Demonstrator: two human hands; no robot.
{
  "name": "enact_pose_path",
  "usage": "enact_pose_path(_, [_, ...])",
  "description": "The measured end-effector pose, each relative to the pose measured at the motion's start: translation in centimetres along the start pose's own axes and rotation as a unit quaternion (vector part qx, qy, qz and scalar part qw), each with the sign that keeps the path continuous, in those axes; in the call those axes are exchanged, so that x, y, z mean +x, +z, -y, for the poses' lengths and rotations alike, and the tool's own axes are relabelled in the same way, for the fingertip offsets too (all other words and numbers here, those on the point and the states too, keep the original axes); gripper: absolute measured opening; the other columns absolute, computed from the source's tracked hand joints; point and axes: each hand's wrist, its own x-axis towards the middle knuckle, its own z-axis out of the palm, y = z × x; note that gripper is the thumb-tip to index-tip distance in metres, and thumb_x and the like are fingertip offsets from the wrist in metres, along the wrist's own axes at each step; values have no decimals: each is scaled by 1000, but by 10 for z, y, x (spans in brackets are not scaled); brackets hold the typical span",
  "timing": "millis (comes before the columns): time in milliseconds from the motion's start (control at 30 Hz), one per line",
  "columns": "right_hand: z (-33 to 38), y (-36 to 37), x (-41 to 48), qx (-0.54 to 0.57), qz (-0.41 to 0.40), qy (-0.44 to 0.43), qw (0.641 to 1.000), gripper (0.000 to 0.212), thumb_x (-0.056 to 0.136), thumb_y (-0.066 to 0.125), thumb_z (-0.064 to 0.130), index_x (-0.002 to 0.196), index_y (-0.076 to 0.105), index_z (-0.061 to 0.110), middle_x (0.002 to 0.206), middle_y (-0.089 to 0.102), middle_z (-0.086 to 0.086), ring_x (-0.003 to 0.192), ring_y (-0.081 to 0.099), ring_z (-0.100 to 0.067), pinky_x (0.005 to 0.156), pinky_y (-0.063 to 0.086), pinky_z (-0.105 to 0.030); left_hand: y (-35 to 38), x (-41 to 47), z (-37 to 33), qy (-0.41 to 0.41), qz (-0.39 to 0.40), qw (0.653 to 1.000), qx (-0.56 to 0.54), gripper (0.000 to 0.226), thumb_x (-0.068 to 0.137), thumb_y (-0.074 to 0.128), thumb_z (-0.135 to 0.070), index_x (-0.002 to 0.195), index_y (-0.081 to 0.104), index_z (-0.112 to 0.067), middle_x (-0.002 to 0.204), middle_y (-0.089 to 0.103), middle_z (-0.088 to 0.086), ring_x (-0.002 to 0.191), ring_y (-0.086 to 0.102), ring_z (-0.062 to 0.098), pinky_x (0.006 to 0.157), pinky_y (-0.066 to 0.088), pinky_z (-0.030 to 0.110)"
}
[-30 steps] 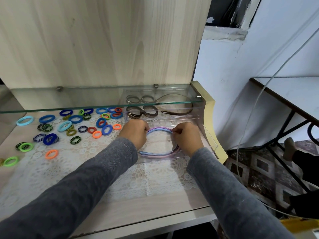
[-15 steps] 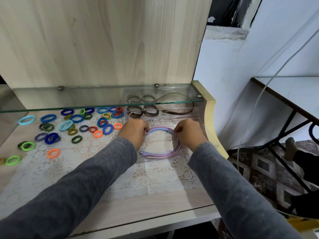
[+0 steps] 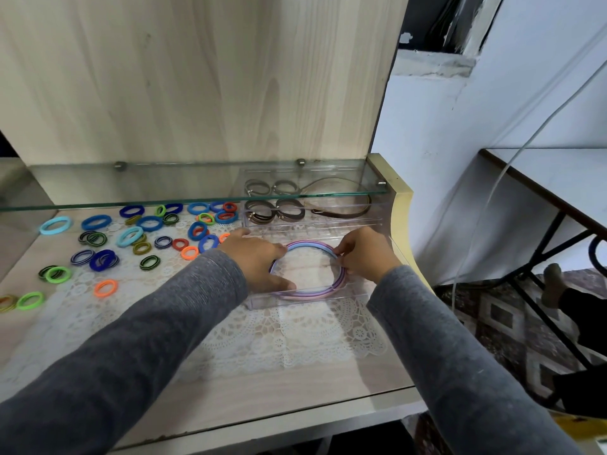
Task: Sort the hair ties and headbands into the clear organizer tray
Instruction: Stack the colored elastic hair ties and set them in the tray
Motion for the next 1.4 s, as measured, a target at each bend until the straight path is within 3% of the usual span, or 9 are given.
enact_pose_path(100, [1, -1, 0, 0, 14, 0, 1000, 17, 86, 65, 9, 100, 75, 13, 95, 72, -5, 84, 63, -17, 81, 54, -28, 2, -1, 5, 0, 10, 1000, -13, 79, 84, 43, -75, 150, 26, -34, 150, 42, -8, 139, 35, 20, 118, 8, 43])
enact_pose_path(200, [0, -1, -2, -10, 28, -6, 1000, 22, 83, 66, 5, 102, 74, 14, 94, 70, -3, 81, 61, -15, 74, 51, -24, 5, 0, 4, 5, 9, 1000, 11, 79, 87, 40, -72, 151, 21, -32, 153, 37, -3, 141, 33, 20, 119, 5, 44])
enact_pose_path(367, [1, 1, -3, -26, 11, 2, 1000, 16, 81, 67, 3, 90, 71, 16, 94, 69, -3, 84, 60, -15, 77, 52, -26, 5, -1, 0, 19, 56, 997, 56, 77, 96, 28, -63, 155, 0, -22, 163, 4, -3, 149, 7, 17, 119, -5, 46])
enact_pose_path(533, [4, 3, -4, -27, -14, 29, 999, 14, 82, 66, 5, 93, 73, 11, 96, 71, -5, 87, 61, -18, 77, 52, -27, 8, -6, 0, 15, 6, 999, -43, 64, 102, 18, -52, 155, 7, -19, 162, 8, -2, 149, 6, 15, 118, -8, 41])
enact_pose_path(633, [3, 7, -6, -4, -55, 45, 997, 21, 87, 63, 7, 107, 70, 7, 105, 68, -8, 93, 60, -20, 75, 45, -23, 11, -12, 0, 10, -49, 998, -50, 58, 104, 17, -45, 155, 11, -17, 162, 12, -1, 149, 7, 16, 119, -6, 40])
enact_pose_path(733, [2, 11, -6, 14, -64, 62, 996, 20, 87, 63, 9, 106, 71, 7, 104, 69, -10, 90, 61, -20, 75, 49, -24, 14, -19, 3, -7, -86, 995, -55, 57, 104, 19, -40, 155, 10, -15, 162, 8, 1, 149, 3, 18, 120, -5, 39])
enact_pose_path(900, [8, 14, -1, 15, -57, 88, 994, 20, 85, 63, 6, 104, 69, 6, 102, 67, -14, 87, 65, -25, 82, 57, -34, 22, -21, 5, -22, -53, 995, -81, 58, 104, 17, -37, 155, 2, -15, 162, -7, 2, 149, -4, 19, 120, -3, 37])
enact_pose_path(1233, [27, 21, -8, -38, -97, 12, 995, 27, 89, 56, 6, 115, 64, 9, 114, 61, -11, 99, 58, -23, 87, 47, -29, 33, -17, 6, -23, -55, 990, -125, 59, 104, 21, -32, 155, -4, -15, 161, -16, 0, 148, -11, 17, 118, -3, 31])
enact_pose_path(1400, [36, 30, -10, -19, -31, -45, 998, 34, 92, 48, 7, 123, 62, 11, 121, 60, -12, 106, 58, -26, 97, 47, -34, 35, -16, 6, -27, -59, 989, -129, 59, 104, 22, -31, 155, -4, -16, 161, -16, -1, 148, -11, 16, 118, -2, 31])
